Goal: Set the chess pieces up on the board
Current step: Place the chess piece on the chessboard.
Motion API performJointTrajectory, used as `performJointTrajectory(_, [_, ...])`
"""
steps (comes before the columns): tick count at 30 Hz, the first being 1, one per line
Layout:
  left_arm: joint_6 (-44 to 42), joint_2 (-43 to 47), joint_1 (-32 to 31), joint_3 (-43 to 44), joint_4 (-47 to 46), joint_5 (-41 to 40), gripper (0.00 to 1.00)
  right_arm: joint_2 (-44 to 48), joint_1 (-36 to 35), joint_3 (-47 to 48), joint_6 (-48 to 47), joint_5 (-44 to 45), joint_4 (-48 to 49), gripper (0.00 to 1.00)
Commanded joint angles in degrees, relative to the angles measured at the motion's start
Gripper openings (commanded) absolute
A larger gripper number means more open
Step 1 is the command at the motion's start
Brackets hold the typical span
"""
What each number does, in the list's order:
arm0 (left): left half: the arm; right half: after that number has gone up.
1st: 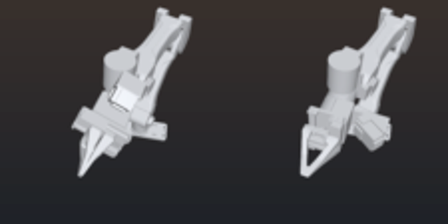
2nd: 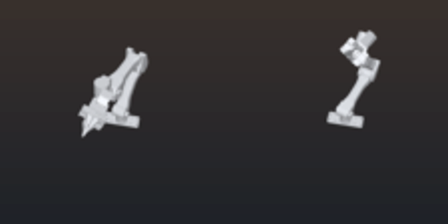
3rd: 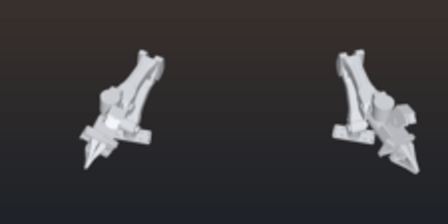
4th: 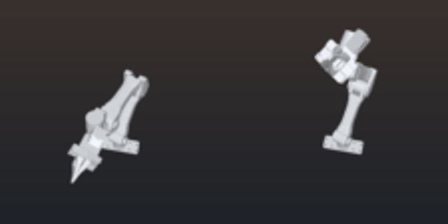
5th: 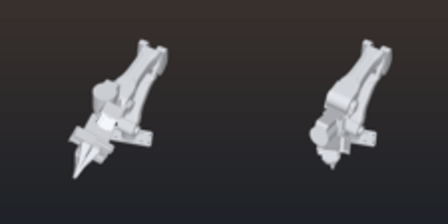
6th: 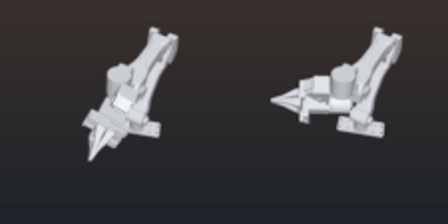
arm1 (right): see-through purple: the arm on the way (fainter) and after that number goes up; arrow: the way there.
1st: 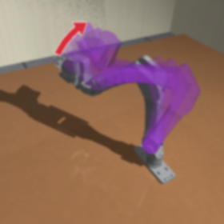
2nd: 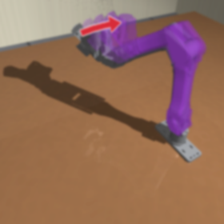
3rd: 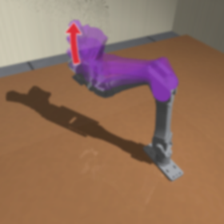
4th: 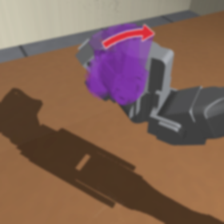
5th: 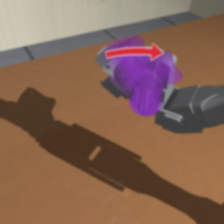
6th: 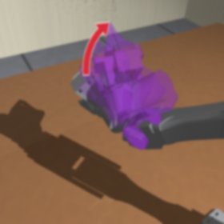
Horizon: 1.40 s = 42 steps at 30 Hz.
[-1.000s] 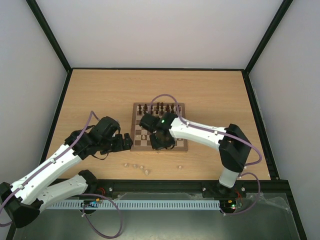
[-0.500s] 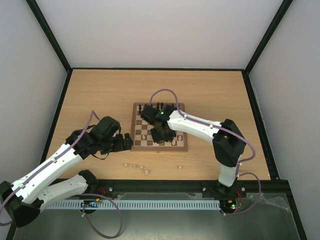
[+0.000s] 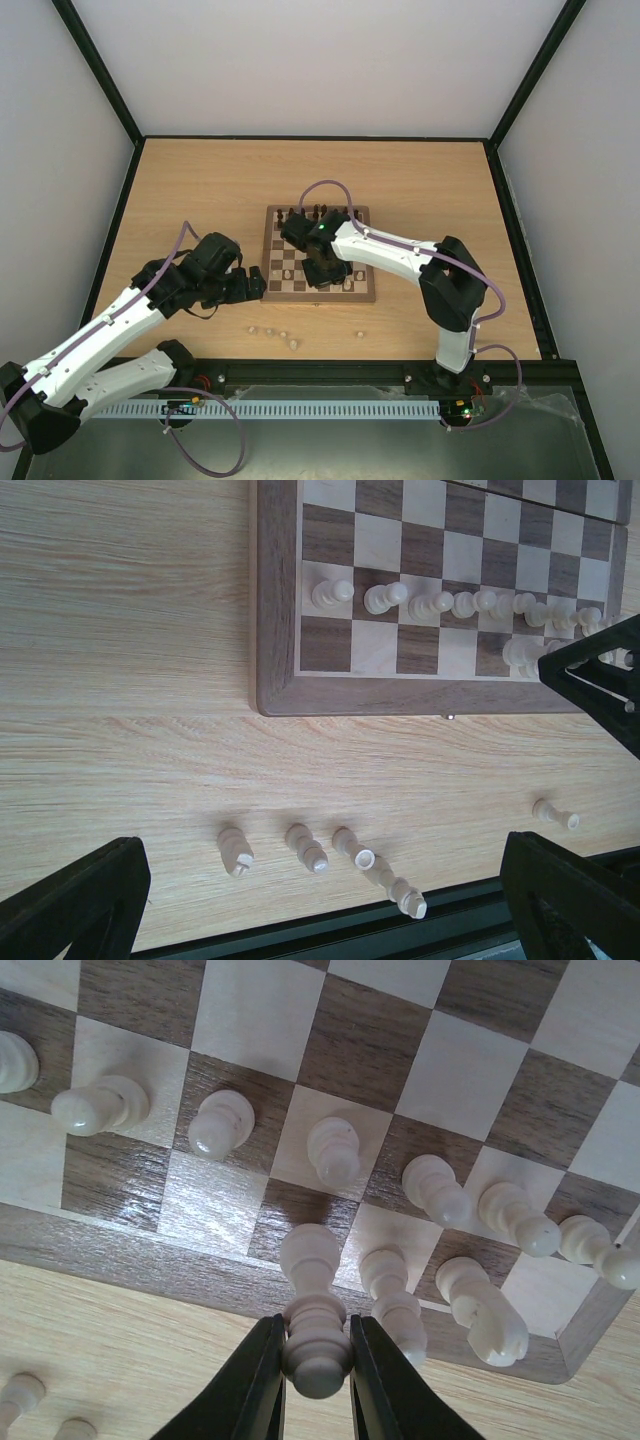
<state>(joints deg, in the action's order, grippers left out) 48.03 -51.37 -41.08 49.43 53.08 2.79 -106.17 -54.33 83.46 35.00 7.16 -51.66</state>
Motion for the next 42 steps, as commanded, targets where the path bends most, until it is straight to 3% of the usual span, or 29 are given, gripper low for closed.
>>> performJointTrajectory(1, [-0.4, -0.1, -0.1, -0.7, -0.2, 0.1, 0.99, -1.4, 0.1, -0.5, -0.7, 0.8, -2.6, 0.18])
performJointTrajectory(30, [-0.5, -0.2, 0.3, -1.4, -0.6, 0.1, 0.99, -3.0, 0.1, -1.6, -1.3, -1.5, 0.7, 0.2])
performJointTrajectory(42, [-0.8, -0.5, 0.5, -1.6, -1.1, 0.4, 0.99, -1.0, 0.1, 0.7, -1.0, -1.3, -1.5, 0.27])
